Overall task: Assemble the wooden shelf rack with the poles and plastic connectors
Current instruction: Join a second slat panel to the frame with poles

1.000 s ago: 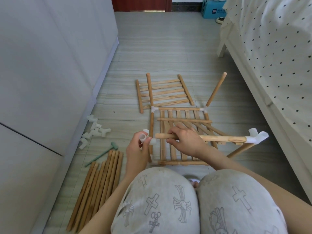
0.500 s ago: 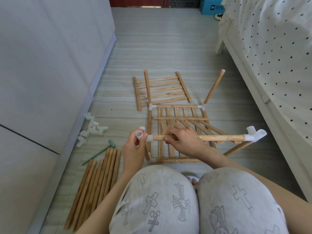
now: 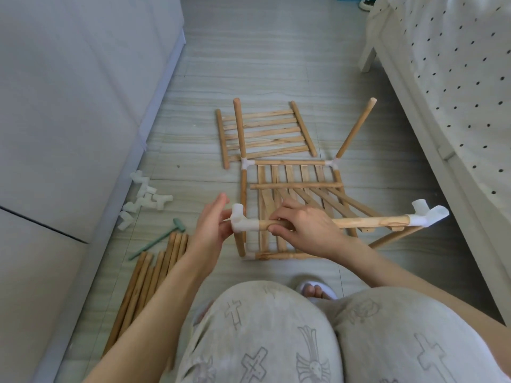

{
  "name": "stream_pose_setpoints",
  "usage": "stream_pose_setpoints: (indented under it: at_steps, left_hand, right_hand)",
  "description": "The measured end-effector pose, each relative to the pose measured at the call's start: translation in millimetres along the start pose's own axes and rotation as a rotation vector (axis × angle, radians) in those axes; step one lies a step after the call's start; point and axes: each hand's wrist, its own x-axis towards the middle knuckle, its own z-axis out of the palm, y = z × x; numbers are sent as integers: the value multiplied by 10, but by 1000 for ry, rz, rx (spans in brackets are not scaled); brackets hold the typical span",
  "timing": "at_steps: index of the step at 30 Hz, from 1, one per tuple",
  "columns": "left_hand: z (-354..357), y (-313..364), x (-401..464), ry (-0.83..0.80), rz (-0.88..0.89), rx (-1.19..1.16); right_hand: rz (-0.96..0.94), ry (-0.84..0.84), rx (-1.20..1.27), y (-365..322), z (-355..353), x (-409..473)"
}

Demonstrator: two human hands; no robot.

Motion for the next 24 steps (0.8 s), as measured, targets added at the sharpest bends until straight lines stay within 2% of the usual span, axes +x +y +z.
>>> stream_pose_setpoints:
  at_steps: [2, 6, 16, 24]
  left_hand:
    - [32, 91, 123, -55, -128, 13]
    - [157, 132, 320, -111, -202, -43]
    - [255, -66, 474, -76, 10, 29]
    - [298, -33, 499, -65, 8, 52]
  right_hand:
    - [-25, -22, 7, -7, -16, 27]
    - [-54, 1, 43, 2, -28, 46]
    - [-44, 33, 115, -29, 30, 71]
    - [-22, 4, 120, -34, 1, 117]
